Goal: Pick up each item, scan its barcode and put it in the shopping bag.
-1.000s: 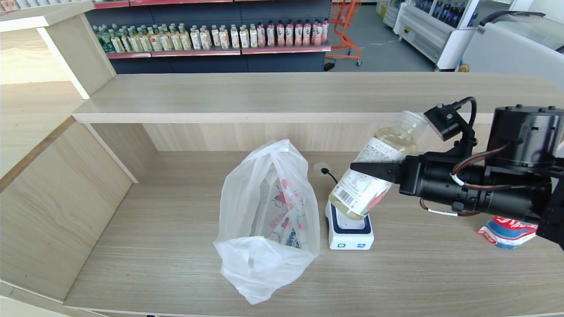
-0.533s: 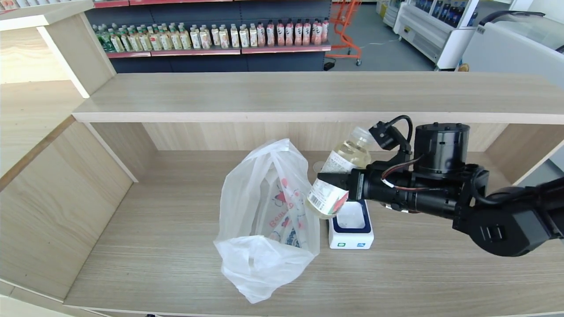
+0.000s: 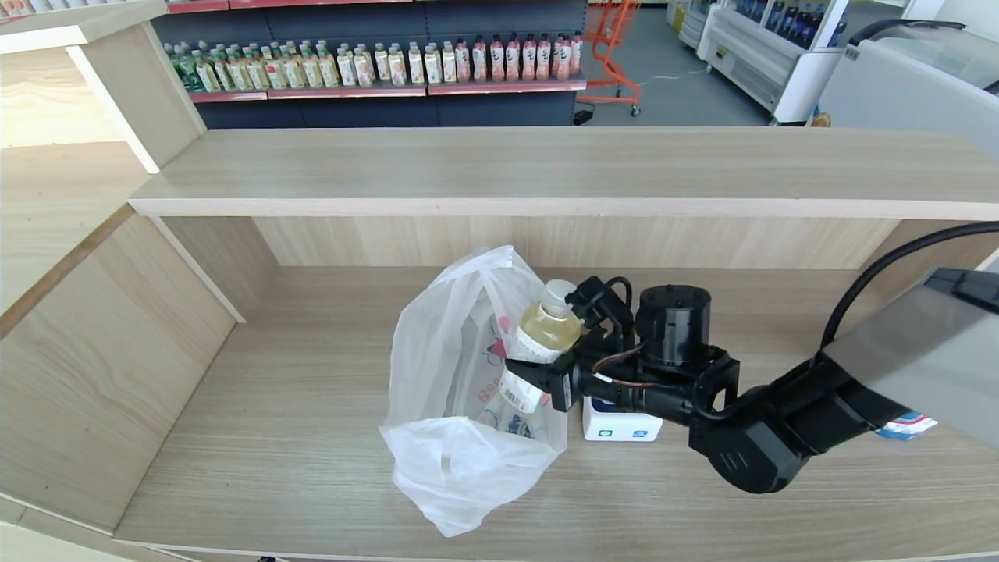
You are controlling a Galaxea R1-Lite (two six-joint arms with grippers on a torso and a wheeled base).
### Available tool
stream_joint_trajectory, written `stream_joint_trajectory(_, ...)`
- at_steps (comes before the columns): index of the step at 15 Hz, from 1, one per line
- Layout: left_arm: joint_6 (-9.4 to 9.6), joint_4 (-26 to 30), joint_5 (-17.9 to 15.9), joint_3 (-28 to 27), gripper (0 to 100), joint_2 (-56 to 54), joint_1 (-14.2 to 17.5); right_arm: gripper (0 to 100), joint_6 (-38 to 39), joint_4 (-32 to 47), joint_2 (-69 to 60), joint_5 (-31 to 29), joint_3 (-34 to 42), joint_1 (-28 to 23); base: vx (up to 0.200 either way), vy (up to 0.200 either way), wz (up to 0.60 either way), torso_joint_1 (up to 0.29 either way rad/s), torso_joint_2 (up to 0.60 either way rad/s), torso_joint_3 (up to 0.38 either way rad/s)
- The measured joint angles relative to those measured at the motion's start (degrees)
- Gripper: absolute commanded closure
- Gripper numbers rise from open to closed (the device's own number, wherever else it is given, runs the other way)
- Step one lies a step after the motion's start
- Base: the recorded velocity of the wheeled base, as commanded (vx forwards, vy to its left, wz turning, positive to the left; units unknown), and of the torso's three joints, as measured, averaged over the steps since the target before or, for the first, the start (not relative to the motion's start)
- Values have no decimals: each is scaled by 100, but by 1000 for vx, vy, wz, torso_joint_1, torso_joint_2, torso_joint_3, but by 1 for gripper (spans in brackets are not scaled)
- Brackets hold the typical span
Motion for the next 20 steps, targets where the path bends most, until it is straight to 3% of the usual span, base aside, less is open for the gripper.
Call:
stream_joint_trajectory(4, 0, 1, 0, 0, 0, 0, 0, 100, -349, -703, 635, 2, -126, 177, 0, 0, 0, 0, 0, 0)
stream_joint_trajectory(7, -2, 1, 2, 0, 0, 0, 0, 100, -808, -775, 922, -2, -165, 184, 0, 0, 0, 0, 0, 0)
stream_joint_trajectory(8, -2, 0, 0, 0, 0, 0, 0, 0, -824, -827, 968, -6, -165, 177, 0, 0, 0, 0, 0, 0)
stream_joint_trajectory(12, 0, 0, 2, 0, 0, 0, 0, 0, -510, -961, 990, 2, -126, 134, 0, 0, 0, 0, 0, 0)
stream_joint_trajectory(15, 0, 0, 0, 0, 0, 0, 0, 0, 924, -772, 612, 7, -90, 88, 0, 0, 0, 0, 0, 0)
stream_joint_trajectory(17, 0, 0, 0, 0, 0, 0, 0, 0, 1490, -336, 116, 33, -74, 13, 0, 0, 0, 0, 0, 0)
stream_joint_trajectory(20, 0, 0, 0, 0, 0, 0, 0, 0, 1712, 374, -879, 167, 199, -150, 0, 0, 0, 0, 0, 0)
